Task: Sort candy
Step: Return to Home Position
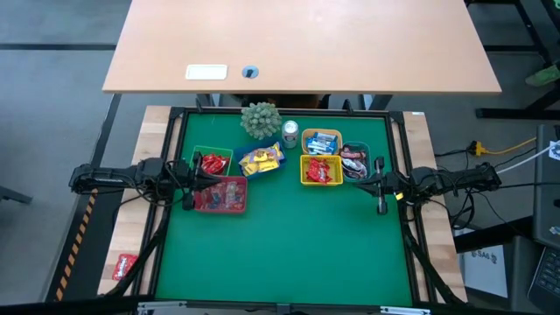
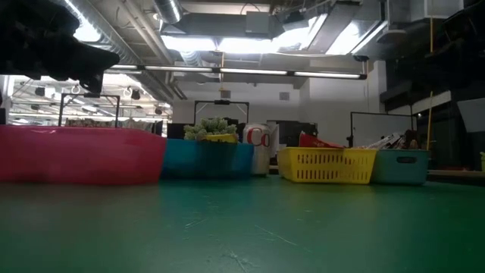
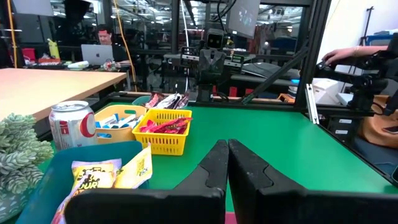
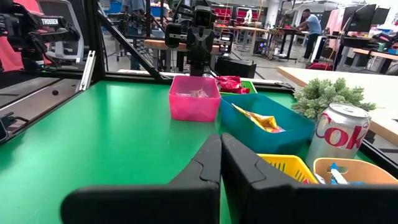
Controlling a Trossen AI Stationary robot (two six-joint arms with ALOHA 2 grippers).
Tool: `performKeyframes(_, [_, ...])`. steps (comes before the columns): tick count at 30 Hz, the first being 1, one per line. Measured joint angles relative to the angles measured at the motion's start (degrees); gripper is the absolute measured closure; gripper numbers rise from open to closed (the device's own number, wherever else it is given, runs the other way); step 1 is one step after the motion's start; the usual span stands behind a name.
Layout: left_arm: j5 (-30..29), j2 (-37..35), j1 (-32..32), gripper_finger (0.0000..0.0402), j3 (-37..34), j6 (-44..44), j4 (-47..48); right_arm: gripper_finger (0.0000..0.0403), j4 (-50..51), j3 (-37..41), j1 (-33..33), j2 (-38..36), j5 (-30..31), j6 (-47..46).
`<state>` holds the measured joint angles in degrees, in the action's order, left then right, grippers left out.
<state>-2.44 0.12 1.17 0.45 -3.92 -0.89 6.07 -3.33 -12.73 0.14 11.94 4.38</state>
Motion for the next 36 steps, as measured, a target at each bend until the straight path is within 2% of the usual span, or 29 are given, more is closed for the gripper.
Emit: performKeyframes(36, [0.0, 0.0, 0.0, 0.0401, 0.0, 0.0, 0.0, 0.0398, 0.0, 0.0, 0.0, 1.1, -0.5, 0.0])
